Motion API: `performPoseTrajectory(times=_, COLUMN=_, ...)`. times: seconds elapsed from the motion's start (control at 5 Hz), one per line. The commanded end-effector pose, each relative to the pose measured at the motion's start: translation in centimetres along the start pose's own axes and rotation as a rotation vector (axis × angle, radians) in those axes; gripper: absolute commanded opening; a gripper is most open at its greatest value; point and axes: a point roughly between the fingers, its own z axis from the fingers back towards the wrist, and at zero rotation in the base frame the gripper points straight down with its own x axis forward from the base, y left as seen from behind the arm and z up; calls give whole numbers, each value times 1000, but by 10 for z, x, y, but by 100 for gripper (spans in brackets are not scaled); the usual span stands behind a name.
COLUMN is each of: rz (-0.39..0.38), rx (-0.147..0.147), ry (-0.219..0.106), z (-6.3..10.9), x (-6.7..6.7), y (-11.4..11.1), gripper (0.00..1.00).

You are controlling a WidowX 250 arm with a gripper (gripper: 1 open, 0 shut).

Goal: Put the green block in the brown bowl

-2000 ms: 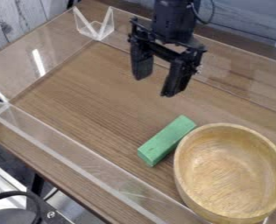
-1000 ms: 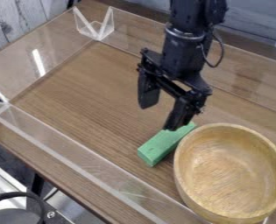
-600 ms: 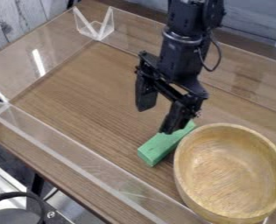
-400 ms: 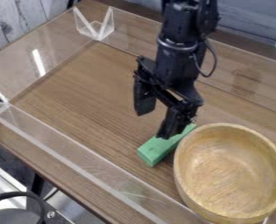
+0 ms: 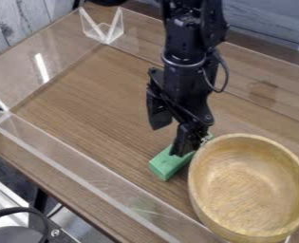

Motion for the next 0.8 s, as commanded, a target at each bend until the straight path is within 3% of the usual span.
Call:
performPoseTrajectory(times=0.0, rz=-26, rx=18, ry=-93, z=14, x=8, y=5, gripper=100)
performPoseTrajectory(times=0.4, rz=-33, rx=29, ry=-138, z=18, x=17, y=10, gripper=100)
performPoseTrajectory(times=0.6, rz=44, rx=23, ry=-124, z=13, x=18, y=14, gripper=100)
